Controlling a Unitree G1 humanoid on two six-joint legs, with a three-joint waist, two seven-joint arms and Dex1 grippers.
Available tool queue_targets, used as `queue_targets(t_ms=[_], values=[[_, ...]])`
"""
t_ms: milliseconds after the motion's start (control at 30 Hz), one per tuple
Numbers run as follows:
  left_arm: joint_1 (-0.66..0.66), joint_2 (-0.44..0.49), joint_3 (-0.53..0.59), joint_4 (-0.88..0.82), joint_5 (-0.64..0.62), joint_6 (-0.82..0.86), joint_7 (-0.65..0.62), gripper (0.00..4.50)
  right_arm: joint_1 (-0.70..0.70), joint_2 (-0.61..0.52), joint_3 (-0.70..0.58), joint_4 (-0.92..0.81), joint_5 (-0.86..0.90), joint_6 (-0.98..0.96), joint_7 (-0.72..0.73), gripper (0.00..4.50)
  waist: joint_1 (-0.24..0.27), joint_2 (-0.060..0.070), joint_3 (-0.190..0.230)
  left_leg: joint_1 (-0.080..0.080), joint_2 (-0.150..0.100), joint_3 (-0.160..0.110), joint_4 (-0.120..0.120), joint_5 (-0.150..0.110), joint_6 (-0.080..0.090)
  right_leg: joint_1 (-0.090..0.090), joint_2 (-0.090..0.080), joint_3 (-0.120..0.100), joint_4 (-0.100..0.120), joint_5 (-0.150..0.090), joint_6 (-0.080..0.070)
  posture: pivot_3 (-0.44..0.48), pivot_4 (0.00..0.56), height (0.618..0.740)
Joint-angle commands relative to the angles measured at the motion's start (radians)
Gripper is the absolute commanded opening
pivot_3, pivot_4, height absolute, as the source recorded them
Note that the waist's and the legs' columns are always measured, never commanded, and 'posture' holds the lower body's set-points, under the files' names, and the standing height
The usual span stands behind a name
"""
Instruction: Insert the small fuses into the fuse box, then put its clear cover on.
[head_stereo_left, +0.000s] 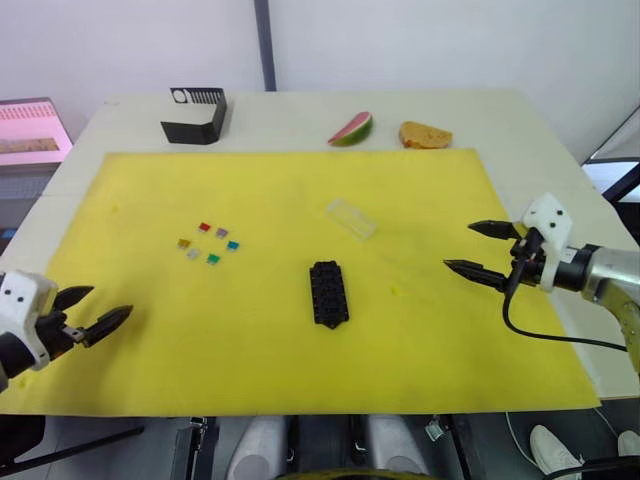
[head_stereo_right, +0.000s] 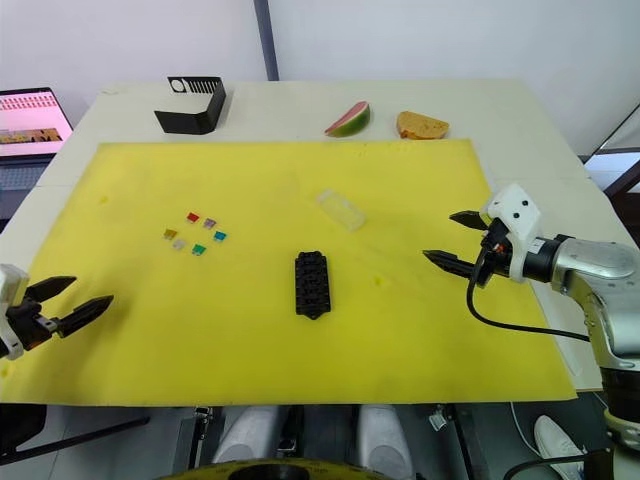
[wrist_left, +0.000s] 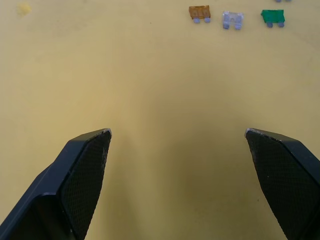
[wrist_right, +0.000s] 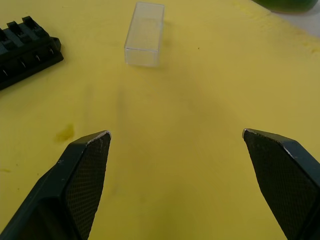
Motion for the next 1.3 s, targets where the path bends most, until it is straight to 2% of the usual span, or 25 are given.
queue_targets(t_ms=[33,267,433,767,967,1100,1167,1300], values=[[-0.003,0.016,-0.018,-0.012,0.009,-0.013,-0.014,4.5,-0.02,0.013,-0.026,-0.026,0.001,-0.022,-0.034,4.46,0.0,0.0,0.0,0.0,0.0,0.0,0.0,0.0,0.0,0.0,0.0,0.0,0.0,0.0,0.0,0.0,0.15,0.74],[-0.025,0.017,-0.026,-0.016,0.014,-0.01,0.005,4.5,-0.025,0.02,-0.011,-0.026,-0.002,-0.033,-0.047,4.46,0.0,0.0,0.0,0.0,0.0,0.0,0.0,0.0,0.0,0.0,0.0,0.0,0.0,0.0,0.0,0.0,0.15,0.74],[-0.013,0.02,-0.039,0.001,0.076,-0.057,0.025,4.5,-0.025,0.02,-0.006,-0.023,-0.008,-0.034,-0.058,4.46,-0.001,0.0,0.0,0.0,0.0,0.0,0.0,0.0,0.0,-0.001,0.0,0.0,0.0,0.0,0.0,0.0,0.15,0.74],[-0.033,-0.013,-0.054,-0.045,0.04,0.008,0.055,4.5,-0.041,0.021,0.024,-0.034,-0.006,-0.034,-0.052,4.46,0.0,0.0,0.0,-0.001,0.0,0.0,0.0,0.0,0.0,-0.001,0.0,0.0,0.0,0.0,0.0,0.0,0.15,0.74],[-0.11,-0.001,-0.056,-0.102,-0.086,0.213,0.067,4.5,-0.103,0.061,0.068,-0.069,0.021,-0.014,-0.064,4.46,-0.001,0.0,0.0,-0.001,0.0,0.0,0.0,0.0,0.0,-0.001,0.0,0.0,0.001,0.002,0.003,0.0,0.15,0.74],[-0.196,-0.009,-0.019,-0.11,-0.281,0.493,0.11,4.5,-0.122,0.096,0.124,-0.134,0.038,0.0,-0.054,4.46,0.001,0.0,0.0,-0.001,0.0,0.0,0.0,0.0,0.0,-0.001,0.0,0.0,0.001,0.002,0.004,0.0,0.15,0.74],[-0.299,-0.03,0.022,-0.041,-0.41,0.683,0.183,4.5,-0.149,0.129,0.162,-0.171,0.057,0.021,-0.063,4.46,0.001,0.0,0.0,-0.001,0.0,0.0,0.0,0.0,0.0,-0.001,0.0,0.0,0.001,0.002,0.004,0.0,0.15,0.74],[-0.471,-0.081,0.095,0.13,-0.524,0.897,0.329,4.5,-0.233,0.187,0.224,-0.207,0.085,0.057,-0.065,4.46,-0.001,0.0,0.0,-0.001,0.0,0.0,0.001,0.001,-0.001,-0.002,0.001,-0.001,0.003,0.002,0.004,0.0,0.15,0.74]])
